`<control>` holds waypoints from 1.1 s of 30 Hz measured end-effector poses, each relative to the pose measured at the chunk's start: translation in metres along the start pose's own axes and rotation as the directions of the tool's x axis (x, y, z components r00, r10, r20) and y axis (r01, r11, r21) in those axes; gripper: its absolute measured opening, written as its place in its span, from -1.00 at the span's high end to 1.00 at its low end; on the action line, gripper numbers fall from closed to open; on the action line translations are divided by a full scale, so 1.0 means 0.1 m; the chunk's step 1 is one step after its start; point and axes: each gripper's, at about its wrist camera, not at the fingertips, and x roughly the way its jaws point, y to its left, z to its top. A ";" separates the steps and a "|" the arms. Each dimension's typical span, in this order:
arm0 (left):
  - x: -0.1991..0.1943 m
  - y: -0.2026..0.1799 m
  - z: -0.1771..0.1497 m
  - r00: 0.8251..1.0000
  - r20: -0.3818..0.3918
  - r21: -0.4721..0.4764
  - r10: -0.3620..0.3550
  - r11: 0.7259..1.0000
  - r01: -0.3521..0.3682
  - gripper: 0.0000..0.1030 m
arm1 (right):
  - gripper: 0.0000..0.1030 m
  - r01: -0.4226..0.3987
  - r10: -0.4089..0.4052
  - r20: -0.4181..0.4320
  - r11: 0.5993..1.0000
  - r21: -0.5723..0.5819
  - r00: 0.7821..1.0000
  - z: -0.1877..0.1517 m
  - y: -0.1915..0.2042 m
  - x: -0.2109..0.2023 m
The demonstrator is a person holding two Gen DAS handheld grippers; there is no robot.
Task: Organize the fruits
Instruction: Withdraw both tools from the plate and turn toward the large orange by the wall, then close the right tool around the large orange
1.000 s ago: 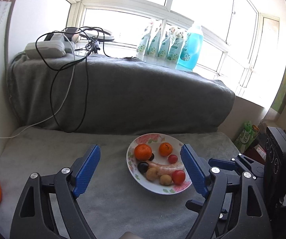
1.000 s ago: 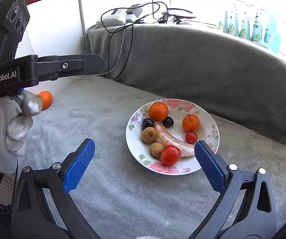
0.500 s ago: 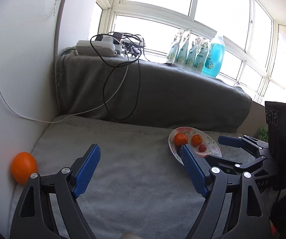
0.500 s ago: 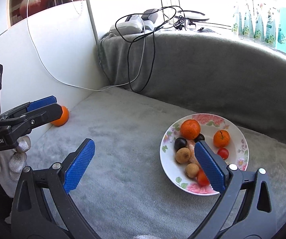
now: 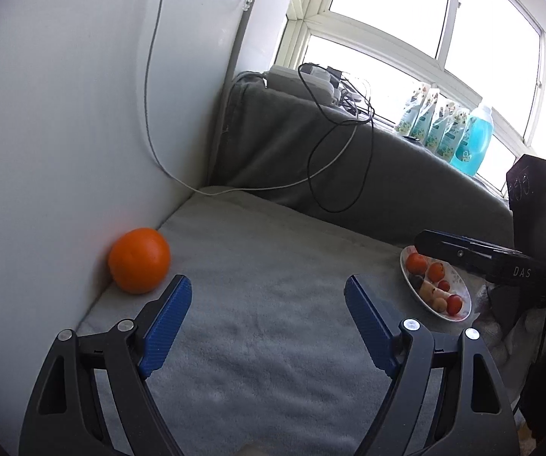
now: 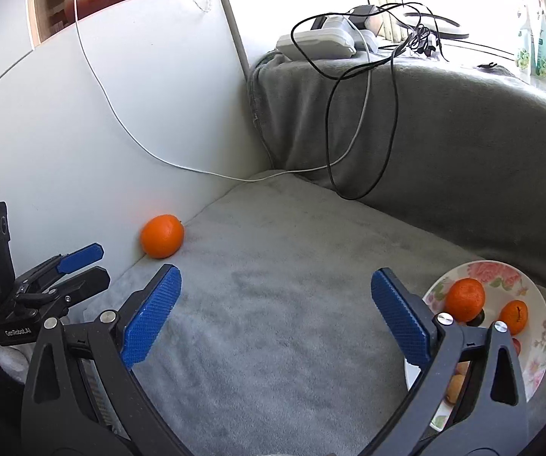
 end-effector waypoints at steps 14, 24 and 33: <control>0.15 0.49 -0.26 0.994 -0.026 -0.090 0.108 0.990 -0.110 -0.58 | -0.98 -0.253 0.259 -0.125 0.966 0.060 0.958 0.31 0.36 0.99; 0.30 0.63 -0.24 0.992 -0.049 -0.111 0.120 0.986 -0.125 -0.31 | -0.76 -0.374 0.403 -0.210 0.913 0.165 0.891 0.42 0.51 1.74; 0.45 0.72 -0.23 0.987 -0.093 -0.110 0.132 0.984 -0.142 -0.30 | -0.64 -0.434 0.476 -0.263 0.878 0.202 0.839 0.44 0.69 2.29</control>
